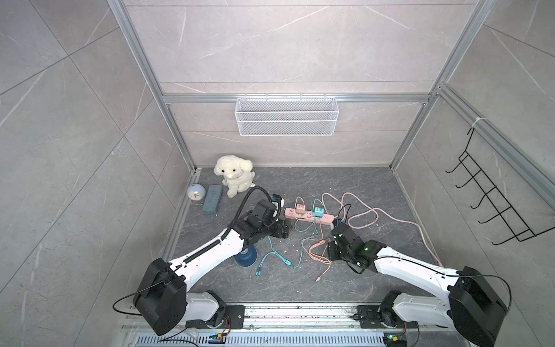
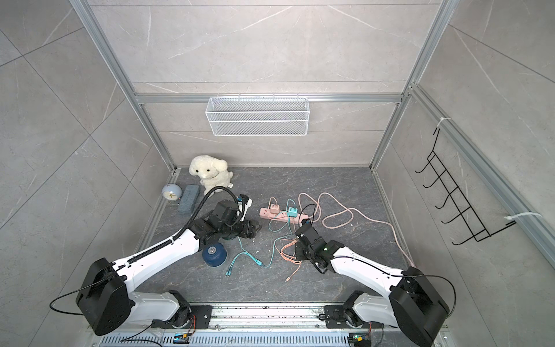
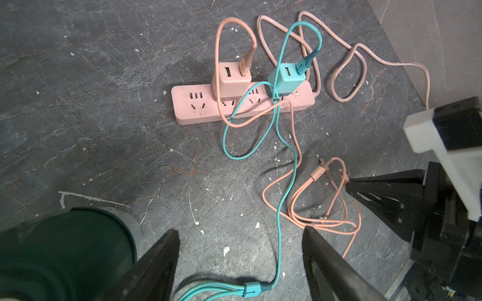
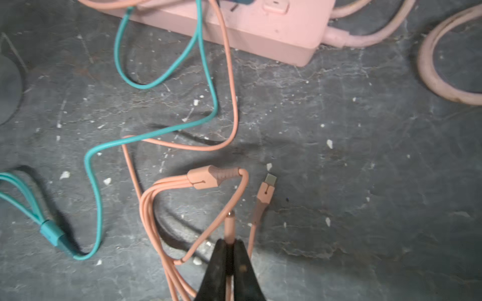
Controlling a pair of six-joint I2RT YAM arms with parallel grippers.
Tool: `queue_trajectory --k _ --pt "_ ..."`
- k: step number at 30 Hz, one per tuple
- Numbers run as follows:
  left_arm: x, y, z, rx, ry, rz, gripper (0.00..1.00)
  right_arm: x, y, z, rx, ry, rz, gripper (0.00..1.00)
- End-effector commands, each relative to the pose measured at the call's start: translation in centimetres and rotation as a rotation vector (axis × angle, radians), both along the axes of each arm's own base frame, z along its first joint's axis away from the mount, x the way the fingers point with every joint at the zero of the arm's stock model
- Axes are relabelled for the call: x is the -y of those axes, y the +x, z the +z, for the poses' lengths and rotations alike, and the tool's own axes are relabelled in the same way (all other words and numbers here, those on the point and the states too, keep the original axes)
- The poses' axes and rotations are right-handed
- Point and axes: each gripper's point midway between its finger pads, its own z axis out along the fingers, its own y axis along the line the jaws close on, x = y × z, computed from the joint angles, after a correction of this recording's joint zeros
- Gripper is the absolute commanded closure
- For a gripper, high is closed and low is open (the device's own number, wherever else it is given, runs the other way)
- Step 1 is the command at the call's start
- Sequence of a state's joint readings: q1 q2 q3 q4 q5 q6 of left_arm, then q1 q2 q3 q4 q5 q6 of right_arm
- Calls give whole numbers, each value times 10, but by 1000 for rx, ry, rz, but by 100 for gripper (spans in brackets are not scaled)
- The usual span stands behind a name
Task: Charge the cordless meat grinders
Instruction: Adjust the charging cable at the center of the board.
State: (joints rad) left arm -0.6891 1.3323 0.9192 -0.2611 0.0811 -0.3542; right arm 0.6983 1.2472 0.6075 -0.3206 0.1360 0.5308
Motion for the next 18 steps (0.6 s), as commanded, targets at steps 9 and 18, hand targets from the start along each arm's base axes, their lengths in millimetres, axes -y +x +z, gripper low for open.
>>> queue_trajectory --k 9,18 --pt "-1 6 11 30 -4 3 23 15 -17 -3 -132 -112 6 56" --pt "-22 1 5 57 -13 100 23 8 -45 17 -213 -55 -10 54"
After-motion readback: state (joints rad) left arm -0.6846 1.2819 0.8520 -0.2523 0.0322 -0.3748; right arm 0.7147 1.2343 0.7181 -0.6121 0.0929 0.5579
